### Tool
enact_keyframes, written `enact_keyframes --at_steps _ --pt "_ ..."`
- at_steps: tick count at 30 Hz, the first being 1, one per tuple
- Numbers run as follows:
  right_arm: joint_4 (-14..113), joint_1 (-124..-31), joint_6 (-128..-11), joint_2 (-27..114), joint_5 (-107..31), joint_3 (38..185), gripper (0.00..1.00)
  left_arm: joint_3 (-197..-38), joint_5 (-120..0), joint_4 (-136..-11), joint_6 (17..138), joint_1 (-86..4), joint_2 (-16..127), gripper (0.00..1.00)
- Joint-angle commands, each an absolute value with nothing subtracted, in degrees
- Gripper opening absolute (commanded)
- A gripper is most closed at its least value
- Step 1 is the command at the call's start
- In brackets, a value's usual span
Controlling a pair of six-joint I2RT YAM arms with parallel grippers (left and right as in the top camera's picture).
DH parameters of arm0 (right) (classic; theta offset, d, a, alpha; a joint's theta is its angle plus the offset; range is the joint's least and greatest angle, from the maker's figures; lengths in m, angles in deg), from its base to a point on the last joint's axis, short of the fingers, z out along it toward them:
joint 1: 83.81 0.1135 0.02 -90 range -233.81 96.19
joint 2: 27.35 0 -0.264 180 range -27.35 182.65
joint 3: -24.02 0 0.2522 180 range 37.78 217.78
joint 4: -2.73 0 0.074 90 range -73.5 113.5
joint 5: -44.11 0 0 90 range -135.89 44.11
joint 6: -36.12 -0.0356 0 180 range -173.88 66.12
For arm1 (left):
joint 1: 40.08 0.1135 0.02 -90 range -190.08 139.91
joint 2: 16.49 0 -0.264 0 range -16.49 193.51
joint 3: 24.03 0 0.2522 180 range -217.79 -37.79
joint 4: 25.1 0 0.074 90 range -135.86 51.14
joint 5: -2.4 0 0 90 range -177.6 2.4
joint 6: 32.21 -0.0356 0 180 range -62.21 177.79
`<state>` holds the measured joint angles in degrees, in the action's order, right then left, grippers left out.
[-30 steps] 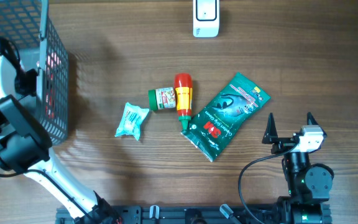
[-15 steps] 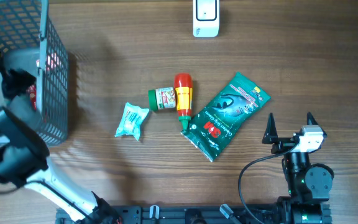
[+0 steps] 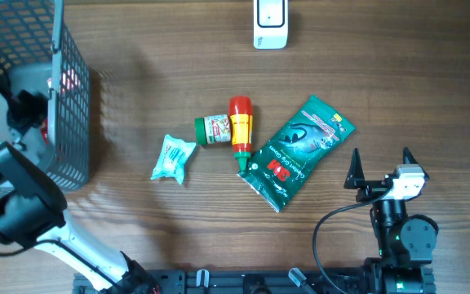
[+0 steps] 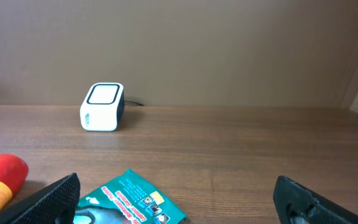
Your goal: Scan the item barcode
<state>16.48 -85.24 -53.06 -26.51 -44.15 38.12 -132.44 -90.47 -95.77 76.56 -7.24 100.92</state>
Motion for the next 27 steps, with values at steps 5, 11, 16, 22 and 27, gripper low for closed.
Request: enact_keyframes --at_steps 5,11,16,22,27 --pt "16.38 -84.91 -52.39 -26.75 -43.21 38.10 1.00 -127.13 -89.97 -93.26 76.01 -7.62 104.39 0.88" --pt "16.38 -84.91 -52.39 -26.75 -43.21 38.10 1.00 -120.88 -90.03 -88.75 76.06 -7.59 105.09 0.29" --pt "16.38 -84.91 -52.39 -26.75 -43.21 38.10 1.00 -119.33 -92.94 -89.26 69.76 -7.55 104.33 0.04" --pt "16.38 -84.91 -52.43 -26.75 -43.21 38.10 1.00 -125.69 -100.55 -95.07 68.49 -7.55 96.70 0.04" --pt "16.38 -84.91 -52.39 -26.75 -43.21 38.10 1.00 -130.02 -98.23 -95.90 71.82 -7.57 86.25 0.04"
